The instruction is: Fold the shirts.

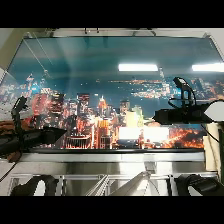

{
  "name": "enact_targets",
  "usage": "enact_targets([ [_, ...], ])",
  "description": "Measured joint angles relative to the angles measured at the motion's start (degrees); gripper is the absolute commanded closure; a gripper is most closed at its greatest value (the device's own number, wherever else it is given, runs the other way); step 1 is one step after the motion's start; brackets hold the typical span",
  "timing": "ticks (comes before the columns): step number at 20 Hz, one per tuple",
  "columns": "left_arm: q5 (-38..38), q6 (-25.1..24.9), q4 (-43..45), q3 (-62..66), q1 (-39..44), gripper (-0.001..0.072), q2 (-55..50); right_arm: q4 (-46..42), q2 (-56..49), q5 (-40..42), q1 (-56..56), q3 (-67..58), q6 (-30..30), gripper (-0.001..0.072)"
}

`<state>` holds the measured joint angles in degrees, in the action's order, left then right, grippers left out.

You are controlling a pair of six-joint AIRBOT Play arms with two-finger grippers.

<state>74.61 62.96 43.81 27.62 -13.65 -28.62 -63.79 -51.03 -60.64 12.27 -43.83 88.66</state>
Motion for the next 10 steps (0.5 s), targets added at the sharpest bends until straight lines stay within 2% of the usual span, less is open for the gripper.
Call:
enact_targets([
  [1,0.0,0.0,0.0,0.0,0.0,0.0694,0.0,0.0,0.0,0.0,0.0,0.0,0.0,0.0699],
  [2,0.0,0.0,0.0,0.0,0.0,0.0643,0.0,0.0,0.0,0.0,0.0,0.0,0.0,0.0699],
  [3,0.0,0.0,0.0,0.0,0.0,0.0324,0.0,0.0,0.0,0.0,0.0,0.0,0.0,0.0699],
  [4,0.0,0.5,0.5,0.5,-0.1,0.0045,0.0,0.0,0.0,0.0,0.0,0.0,0.0,0.0699],
  [5,0.0,1.2,1.8,1.7,-0.3,-0.0013,0.0,0.0,0.0,0.0,0.0,0.0,0.0,0.0699],
  [8,-1.5,5.2,11.3,8.5,-3.7,-0.0013,-0.1,0.0,0.0,0.0,0.0,0.0,0.0,0.0699],
  [10,-4.9,8.5,19.8,15.1,-9.4,-0.0013,-1.5,0.0,0.0,0.0,0.0,0.0,0.0,0.0699],
])
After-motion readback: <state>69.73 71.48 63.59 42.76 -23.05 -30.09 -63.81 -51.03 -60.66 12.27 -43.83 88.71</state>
